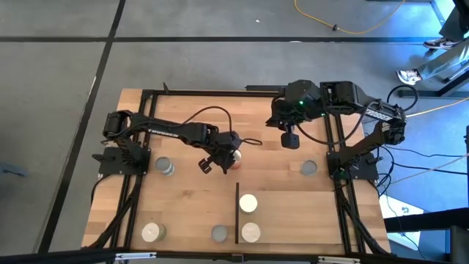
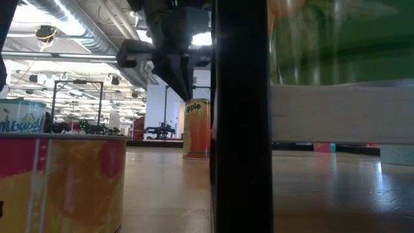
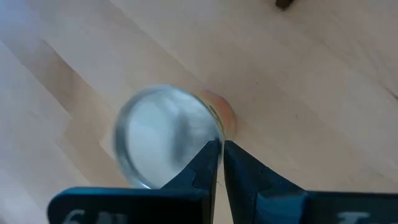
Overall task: Pick and place cans onto a shelf
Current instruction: Put the canned pineapple on the shelf
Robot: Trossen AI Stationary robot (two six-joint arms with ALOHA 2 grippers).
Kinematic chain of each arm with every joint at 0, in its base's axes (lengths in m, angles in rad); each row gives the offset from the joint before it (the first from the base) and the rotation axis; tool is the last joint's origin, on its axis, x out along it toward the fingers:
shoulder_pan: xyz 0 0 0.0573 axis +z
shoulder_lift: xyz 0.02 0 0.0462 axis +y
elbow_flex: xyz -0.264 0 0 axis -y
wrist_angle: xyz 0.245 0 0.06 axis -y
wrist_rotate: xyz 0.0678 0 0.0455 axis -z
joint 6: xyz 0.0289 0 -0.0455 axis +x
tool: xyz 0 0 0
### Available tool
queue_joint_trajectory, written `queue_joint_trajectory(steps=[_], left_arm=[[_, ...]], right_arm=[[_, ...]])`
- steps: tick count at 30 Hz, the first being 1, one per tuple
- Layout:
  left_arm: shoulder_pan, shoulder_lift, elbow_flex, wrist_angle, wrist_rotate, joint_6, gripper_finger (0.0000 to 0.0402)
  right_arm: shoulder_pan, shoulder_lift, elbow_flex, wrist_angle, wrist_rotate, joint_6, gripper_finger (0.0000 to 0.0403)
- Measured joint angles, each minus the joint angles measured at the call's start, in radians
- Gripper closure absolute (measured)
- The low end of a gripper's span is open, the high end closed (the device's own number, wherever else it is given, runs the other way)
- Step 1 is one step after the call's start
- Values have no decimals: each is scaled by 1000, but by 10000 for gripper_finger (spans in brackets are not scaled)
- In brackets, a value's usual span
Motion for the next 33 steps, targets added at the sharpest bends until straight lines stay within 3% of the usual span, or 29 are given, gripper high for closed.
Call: queue_joint_trajectory(steps=[15,21,33], left_arm=[[3,35,3,27,-10,1,388],[2,35,4,27,-88,-1,399],[5,30,195,-94,-156,-9,401]], right_arm=[[0,0,0,1,0,0,366],[0,0,0,0,0,-2,365],[0,-68,0,0,1,-24,366]])
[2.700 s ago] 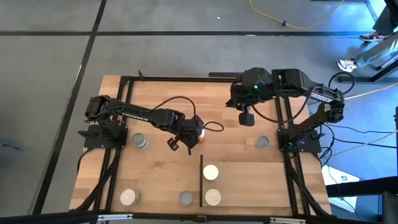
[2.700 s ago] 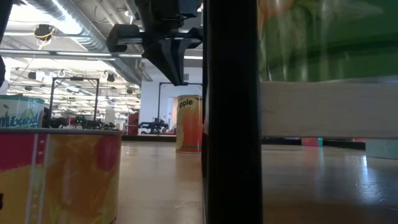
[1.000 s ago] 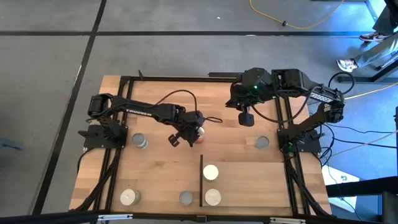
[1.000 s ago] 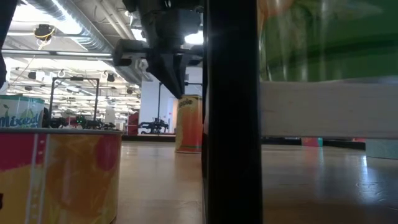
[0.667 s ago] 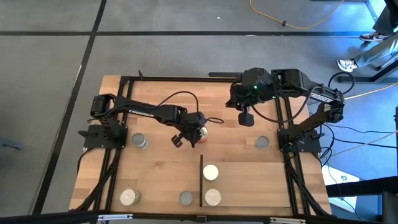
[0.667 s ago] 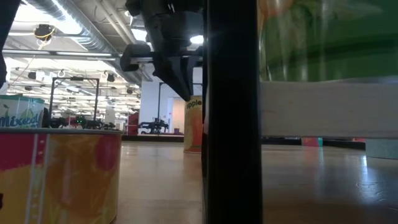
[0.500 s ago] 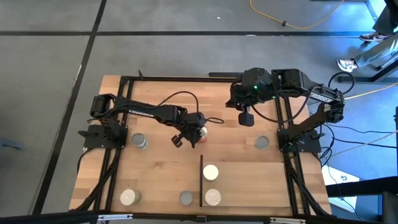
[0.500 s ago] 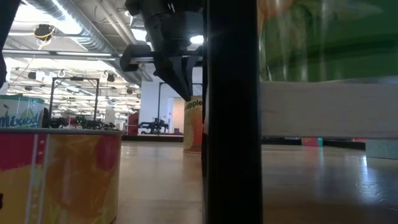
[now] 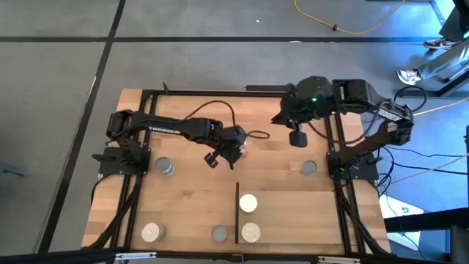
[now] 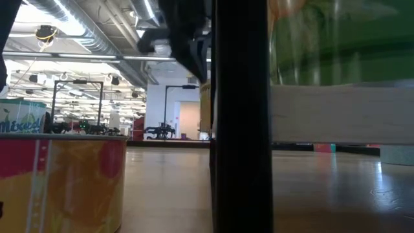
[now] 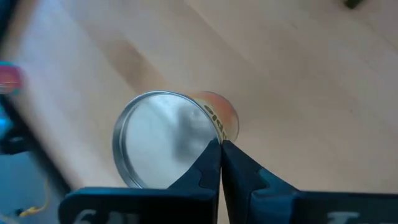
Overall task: Pick and place cans onto a shelf
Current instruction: Put the canned pineapple on the shelf
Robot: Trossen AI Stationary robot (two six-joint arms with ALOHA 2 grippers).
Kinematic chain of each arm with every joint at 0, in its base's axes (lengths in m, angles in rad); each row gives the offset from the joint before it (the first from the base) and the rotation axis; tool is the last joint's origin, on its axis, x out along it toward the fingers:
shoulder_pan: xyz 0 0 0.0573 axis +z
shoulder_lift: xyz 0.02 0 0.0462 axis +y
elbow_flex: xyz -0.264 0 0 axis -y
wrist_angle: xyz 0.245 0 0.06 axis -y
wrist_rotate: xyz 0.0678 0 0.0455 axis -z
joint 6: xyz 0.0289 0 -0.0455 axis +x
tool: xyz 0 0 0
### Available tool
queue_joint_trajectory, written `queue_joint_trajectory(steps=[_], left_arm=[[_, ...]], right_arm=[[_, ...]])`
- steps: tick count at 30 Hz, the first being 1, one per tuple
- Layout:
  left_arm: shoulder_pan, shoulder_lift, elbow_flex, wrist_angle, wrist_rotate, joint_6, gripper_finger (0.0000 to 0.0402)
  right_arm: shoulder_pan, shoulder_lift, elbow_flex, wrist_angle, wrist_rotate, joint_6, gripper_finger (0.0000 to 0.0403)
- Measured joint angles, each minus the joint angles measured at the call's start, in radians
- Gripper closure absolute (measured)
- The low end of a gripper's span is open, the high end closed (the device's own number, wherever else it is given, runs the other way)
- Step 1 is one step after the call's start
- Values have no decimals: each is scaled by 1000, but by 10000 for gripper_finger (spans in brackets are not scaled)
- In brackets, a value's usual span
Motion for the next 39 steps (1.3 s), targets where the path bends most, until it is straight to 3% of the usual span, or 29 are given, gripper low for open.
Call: queue_joint_trajectory(steps=[5,12,21,30,39], left_arm=[[-1,0,152,-56,-1,-43,401],[-58,-3,339,-83,117,-161,401],[-192,32,415,-61,96,-315,401],[-266,180,561,6,100,-410,401],[-242,373,835,-134,155,-449,401]], right_arm=[[0,-46,0,0,0,0,366],[0,-79,0,-60,0,-3,366],[0,-117,0,-90,-113,-55,366],[0,-132,0,-107,-115,-78,366],[0,-137,-1,-113,-115,-110,366]])
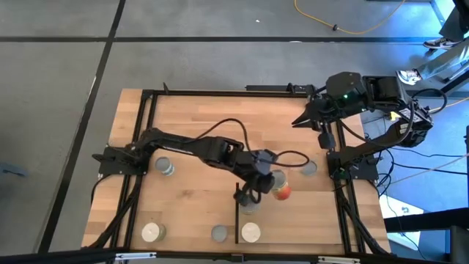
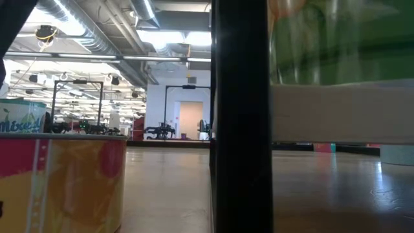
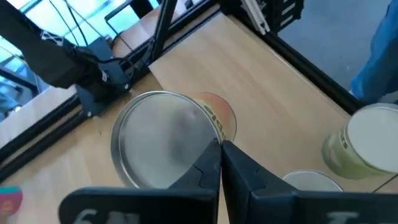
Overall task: Pick and place cans onto a shelf
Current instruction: Put the canned pineapple on the shelf
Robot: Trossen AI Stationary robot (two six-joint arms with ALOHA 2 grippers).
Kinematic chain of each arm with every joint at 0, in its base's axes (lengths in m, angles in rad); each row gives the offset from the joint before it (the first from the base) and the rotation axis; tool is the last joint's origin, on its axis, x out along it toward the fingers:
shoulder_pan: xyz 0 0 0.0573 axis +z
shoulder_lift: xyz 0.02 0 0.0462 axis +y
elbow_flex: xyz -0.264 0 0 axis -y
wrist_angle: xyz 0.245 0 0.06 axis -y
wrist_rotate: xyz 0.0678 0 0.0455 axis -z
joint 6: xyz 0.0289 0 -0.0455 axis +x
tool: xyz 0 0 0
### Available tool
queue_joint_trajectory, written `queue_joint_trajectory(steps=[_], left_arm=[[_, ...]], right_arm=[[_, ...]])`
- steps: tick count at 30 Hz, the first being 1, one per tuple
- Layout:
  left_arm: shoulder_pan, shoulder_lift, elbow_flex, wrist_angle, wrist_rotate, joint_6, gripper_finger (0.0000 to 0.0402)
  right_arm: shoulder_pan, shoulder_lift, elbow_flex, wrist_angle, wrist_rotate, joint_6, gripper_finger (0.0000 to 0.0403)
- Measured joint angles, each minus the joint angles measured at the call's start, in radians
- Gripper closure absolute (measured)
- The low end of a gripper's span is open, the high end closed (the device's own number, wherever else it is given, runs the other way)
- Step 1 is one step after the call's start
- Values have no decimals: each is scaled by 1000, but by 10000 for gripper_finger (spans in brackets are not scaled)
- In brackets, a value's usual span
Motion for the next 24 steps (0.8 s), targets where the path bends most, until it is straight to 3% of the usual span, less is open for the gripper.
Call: queue_joint_trajectory(steps=[9,13,24], left_arm=[[52,22,-21,-61,-35,-219,401],[35,40,-21,-52,-64,-257,401],[-24,91,-22,0,-22,-358,401]], right_arm=[[0,0,0,-1,0,-19,366],[0,0,0,-1,0,-22,366],[0,0,0,-1,1,-23,366]])
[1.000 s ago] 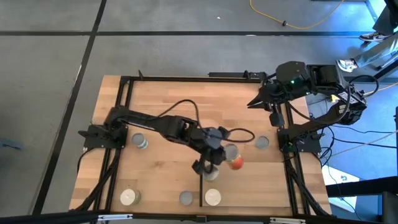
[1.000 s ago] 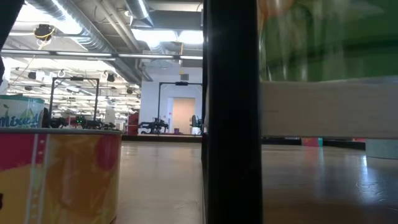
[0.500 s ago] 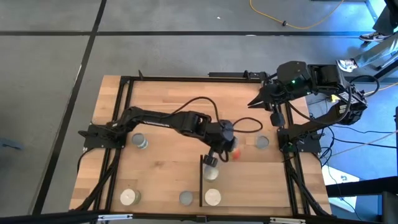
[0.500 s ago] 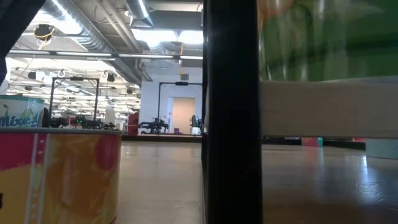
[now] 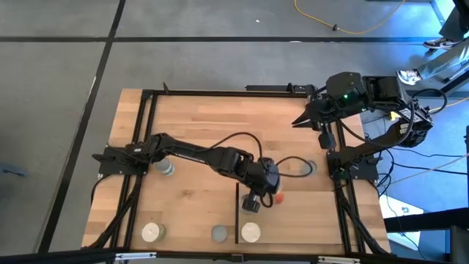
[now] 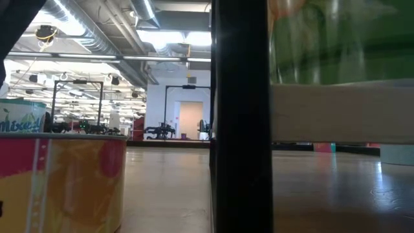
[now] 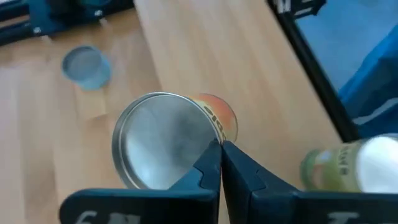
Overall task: Pick and place cans onto a shelf
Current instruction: Put the canned pineapple on the shelf
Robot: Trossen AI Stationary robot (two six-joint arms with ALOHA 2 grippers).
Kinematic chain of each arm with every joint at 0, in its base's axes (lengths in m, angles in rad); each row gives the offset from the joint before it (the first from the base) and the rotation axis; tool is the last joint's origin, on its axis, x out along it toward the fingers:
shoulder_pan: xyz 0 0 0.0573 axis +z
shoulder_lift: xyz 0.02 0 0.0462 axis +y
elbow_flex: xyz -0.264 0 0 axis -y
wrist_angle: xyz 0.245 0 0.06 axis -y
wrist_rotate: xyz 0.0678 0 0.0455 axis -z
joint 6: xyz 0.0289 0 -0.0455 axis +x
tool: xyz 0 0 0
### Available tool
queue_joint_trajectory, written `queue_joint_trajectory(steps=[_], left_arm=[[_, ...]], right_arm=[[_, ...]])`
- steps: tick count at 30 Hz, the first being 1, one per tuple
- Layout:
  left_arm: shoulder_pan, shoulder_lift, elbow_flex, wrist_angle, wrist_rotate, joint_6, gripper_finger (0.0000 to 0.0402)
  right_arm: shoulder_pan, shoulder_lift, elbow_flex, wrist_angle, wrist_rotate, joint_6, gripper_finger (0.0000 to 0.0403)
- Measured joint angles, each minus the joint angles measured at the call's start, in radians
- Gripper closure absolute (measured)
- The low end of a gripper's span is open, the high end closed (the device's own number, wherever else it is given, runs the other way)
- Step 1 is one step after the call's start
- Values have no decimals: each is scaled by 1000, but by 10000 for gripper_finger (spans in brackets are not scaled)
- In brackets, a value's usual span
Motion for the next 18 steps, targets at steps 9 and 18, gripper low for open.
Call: queue_joint_trajectory(steps=[9,18], left_arm=[[-20,12,2,4,17,22,401],[-20,29,1,-19,48,50,401]], right_arm=[[0,0,0,0,0,5,366],[0,0,0,0,0,7,366]])
